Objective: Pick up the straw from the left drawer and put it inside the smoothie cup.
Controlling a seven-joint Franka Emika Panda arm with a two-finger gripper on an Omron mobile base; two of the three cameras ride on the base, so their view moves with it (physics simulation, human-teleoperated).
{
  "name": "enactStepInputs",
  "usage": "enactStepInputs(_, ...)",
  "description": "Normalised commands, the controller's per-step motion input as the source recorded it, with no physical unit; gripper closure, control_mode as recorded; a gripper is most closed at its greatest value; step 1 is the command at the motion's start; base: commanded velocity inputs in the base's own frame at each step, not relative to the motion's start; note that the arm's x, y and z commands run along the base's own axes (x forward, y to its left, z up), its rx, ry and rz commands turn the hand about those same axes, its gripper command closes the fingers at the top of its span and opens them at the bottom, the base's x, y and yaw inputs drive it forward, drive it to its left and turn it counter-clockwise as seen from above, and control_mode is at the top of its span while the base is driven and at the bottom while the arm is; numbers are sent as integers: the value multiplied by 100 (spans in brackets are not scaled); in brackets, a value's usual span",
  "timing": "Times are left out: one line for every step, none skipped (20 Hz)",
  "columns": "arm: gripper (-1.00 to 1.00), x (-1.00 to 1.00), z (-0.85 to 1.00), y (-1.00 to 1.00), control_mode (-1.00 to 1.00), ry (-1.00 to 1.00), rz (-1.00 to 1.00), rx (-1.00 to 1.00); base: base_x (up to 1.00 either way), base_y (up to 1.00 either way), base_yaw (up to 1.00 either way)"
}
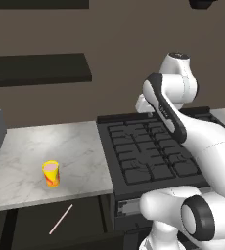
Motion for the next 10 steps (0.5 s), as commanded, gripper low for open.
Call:
enactStepInputs(-100,0,0,0,-100,1,0,0,0,0,0)
enactStepInputs(-100,0,0,2,-100,2,0,0,0,0,0)
enactStepInputs(-100,-7,0,11,-100,0,0,0,0,0,0)
enactStepInputs(-100,0,-1,49,-100,0,0,-6,0,0,0)
enactStepInputs(-100,-54,0,40,-100,-2,16,-8,0,0,0)
enactStepInputs(-100,-63,0,0,-100,-2,32,-3,0,0,0)
enactStepInputs(-100,-41,0,0,-100,0,41,-3,0,0,0)
enactStepInputs(-100,-76,0,0,-100,-13,51,-7,0,0,0)
enactStepInputs(-100,-83,0,0,-100,-15,52,-7,0,0,0)
enactStepInputs(-100,-55,0,0,-100,-6,54,-7,0,0,0)
